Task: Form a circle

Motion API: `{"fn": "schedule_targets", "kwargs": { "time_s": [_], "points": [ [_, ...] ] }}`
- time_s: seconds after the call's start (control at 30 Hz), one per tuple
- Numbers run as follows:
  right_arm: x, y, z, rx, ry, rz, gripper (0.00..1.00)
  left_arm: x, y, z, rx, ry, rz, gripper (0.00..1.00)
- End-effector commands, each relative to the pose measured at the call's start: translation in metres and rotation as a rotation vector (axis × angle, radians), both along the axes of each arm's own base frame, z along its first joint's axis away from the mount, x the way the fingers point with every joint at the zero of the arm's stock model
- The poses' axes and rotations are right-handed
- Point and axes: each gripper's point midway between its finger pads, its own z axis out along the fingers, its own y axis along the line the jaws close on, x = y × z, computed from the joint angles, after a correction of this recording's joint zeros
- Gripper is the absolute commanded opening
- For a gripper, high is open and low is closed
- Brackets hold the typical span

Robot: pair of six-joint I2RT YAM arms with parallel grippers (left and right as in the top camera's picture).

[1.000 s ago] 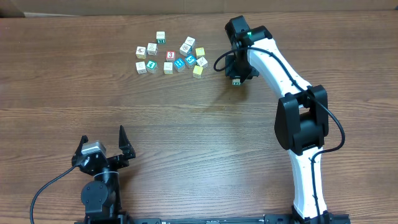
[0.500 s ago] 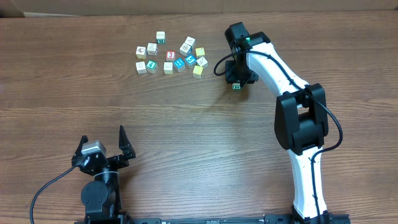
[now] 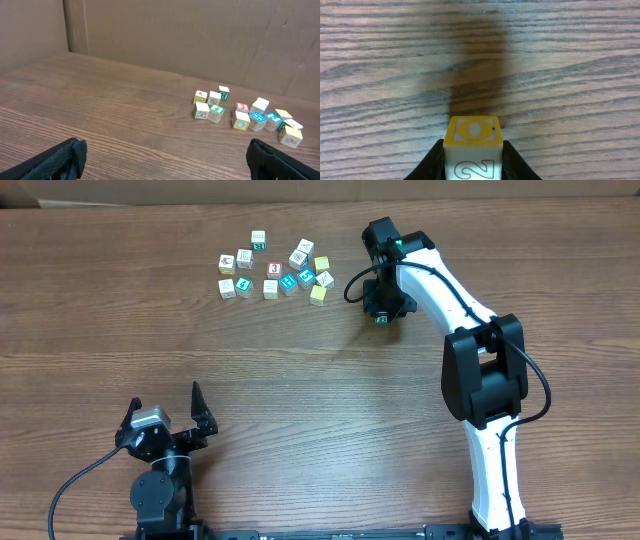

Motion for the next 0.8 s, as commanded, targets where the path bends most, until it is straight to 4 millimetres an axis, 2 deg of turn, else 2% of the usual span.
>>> {"fn": "schedule_targets", "kwargs": {
  "time_s": [0.0,0.1,0.2,0.43,0.57,0.77],
  "points": [
    [0.006,0.005,0.016,0.011,-0.022,0.005,0.2,0.0,-0.005,0.0,0.018,-0.003,-0.022,1.0],
    [0.007,0.02,0.039,0.046,-0.036,0.036,0.18,0.0,-0.005,0.001,0.018,-0.003,-0.022,0.99],
    [0.004,0.048,0.054,0.106,-0.048,0.092,0.18,0.0,-0.005,0.001,0.018,-0.003,-0.022,1.0],
    [-0.009,0.102,0.051,0.143,-0.083,0.195,0.18,0.0,-0.005,0.0,0.018,-0.003,-0.022,1.0],
    [-0.019,0.129,0.043,0.15,-0.092,0.25,0.17,0.0,-0.005,0.0,0.018,-0.003,-0.022,0.99],
    [-0.026,0.138,0.03,0.132,-0.097,0.274,0.17,0.0,-0.005,0.001,0.018,-0.003,-0.022,1.0]
  ]
}}
